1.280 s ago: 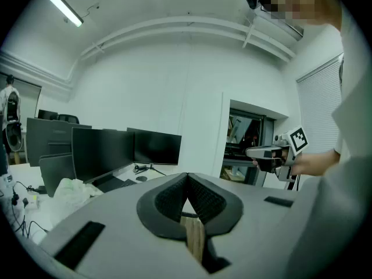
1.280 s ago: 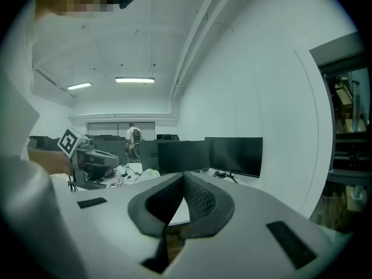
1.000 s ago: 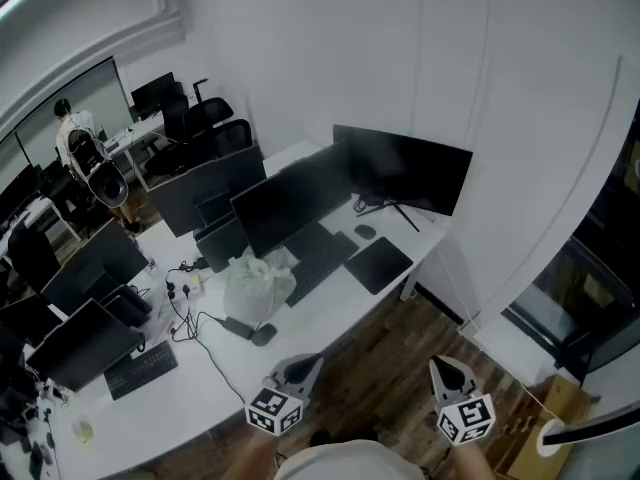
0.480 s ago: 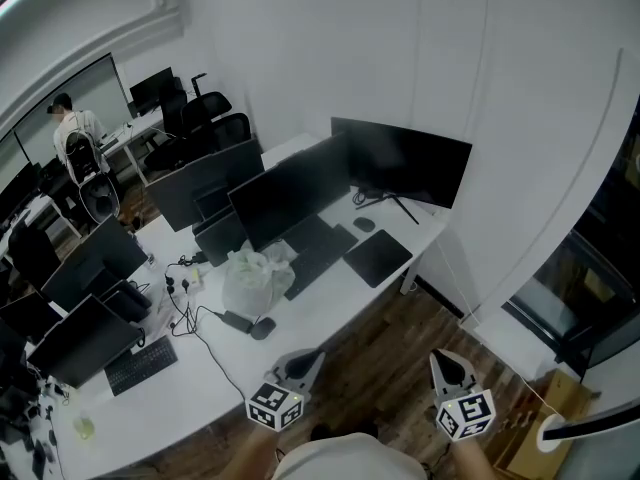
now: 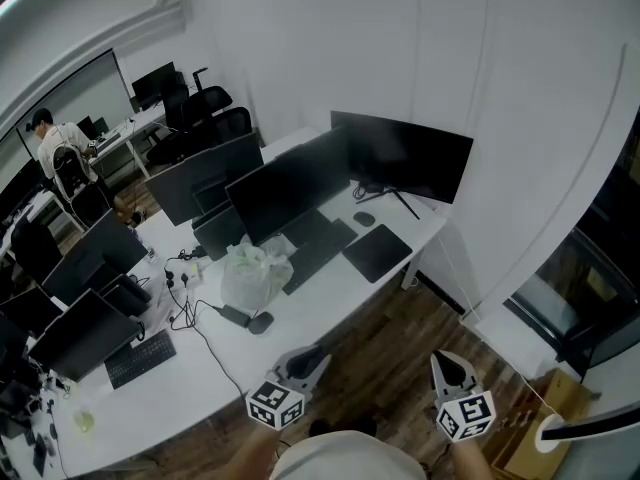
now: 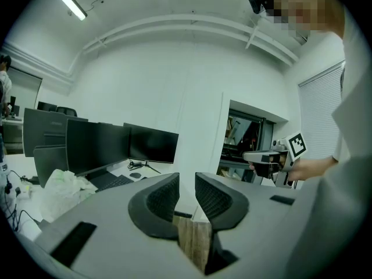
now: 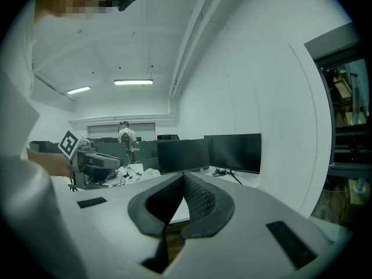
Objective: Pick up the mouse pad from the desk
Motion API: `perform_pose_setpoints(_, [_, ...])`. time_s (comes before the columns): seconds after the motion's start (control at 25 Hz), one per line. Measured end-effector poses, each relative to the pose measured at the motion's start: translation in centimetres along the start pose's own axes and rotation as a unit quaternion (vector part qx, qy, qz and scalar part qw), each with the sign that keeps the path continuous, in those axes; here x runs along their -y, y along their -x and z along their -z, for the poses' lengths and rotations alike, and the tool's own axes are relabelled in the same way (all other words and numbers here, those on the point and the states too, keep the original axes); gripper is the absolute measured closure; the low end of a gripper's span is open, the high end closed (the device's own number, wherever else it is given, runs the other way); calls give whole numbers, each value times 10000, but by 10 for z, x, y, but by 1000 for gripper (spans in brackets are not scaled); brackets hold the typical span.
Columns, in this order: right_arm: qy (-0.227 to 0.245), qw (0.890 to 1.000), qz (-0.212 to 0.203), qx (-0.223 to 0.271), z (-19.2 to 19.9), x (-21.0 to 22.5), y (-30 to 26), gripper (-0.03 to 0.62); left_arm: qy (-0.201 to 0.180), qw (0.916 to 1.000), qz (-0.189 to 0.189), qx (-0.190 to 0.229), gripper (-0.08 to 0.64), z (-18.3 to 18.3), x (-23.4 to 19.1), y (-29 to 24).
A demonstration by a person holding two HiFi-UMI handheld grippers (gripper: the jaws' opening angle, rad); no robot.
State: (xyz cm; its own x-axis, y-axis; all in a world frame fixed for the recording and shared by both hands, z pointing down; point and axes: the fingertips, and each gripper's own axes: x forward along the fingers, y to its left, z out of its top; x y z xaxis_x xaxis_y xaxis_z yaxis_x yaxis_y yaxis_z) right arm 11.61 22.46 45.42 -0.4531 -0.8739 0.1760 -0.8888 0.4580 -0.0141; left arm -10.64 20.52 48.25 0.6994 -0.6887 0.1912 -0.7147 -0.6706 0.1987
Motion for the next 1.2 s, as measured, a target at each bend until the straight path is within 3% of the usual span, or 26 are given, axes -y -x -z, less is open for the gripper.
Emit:
perform_pose_setpoints(0.56, [-110,9998,-118,-75,16,38,11,580,220,9997,-133,-59,222,6,22,-28])
perform_pose_setpoints(1.2, [-265,9993,-253,-91,30,64,12,580,248,9991,-307,-171,215,20,40,-45])
